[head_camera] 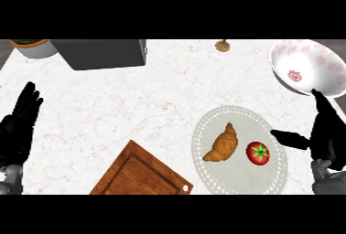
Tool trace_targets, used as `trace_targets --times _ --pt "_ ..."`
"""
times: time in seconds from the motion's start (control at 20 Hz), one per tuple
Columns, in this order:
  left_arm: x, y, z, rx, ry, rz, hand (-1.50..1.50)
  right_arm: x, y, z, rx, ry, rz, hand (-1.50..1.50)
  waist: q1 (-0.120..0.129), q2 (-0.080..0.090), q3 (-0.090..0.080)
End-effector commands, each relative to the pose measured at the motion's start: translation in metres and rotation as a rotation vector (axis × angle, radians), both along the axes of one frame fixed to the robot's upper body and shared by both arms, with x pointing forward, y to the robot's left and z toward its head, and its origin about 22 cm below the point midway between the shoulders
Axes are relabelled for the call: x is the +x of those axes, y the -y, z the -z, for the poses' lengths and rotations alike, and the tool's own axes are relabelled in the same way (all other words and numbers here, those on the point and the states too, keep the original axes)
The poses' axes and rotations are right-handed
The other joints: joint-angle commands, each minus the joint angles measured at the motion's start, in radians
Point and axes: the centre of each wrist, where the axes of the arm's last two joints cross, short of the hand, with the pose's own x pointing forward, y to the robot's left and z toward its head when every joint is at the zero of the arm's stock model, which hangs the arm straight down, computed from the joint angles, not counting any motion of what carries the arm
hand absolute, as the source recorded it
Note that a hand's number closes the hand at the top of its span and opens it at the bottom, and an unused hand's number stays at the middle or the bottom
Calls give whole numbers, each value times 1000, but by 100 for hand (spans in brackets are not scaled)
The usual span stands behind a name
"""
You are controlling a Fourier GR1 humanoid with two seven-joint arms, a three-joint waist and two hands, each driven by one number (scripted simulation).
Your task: Pick the croissant from the placemat and place it in the bowl
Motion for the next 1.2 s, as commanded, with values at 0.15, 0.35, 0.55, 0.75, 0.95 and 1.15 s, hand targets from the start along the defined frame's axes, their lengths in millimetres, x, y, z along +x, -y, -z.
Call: trace_targets --times 0.15,0.35,0.55,0.75,0.95,1.15 --pt "1 4 1 -20 15 44 0 -26 -55 -22 -75 -22 136 -150 32 13 4" --pt "11 5 -9 -19 31 68 0 -25 -89 -58 -112 -42 199 -150 65 24 8" --pt "13 22 -2 -36 47 98 0 -22 -102 -67 -114 -258 184 -150 87 33 9" --pt "14 13 -7 -18 36 119 0 -11 -99 -61 -87 -421 216 -150 101 39 11" --pt "16 18 -2 -30 44 116 0 -8 -104 -55 -25 -561 177 -150 98 38 11" --pt "18 13 -7 -27 37 128 0 10 -106 -56 45 -632 170 -150 112 40 14"
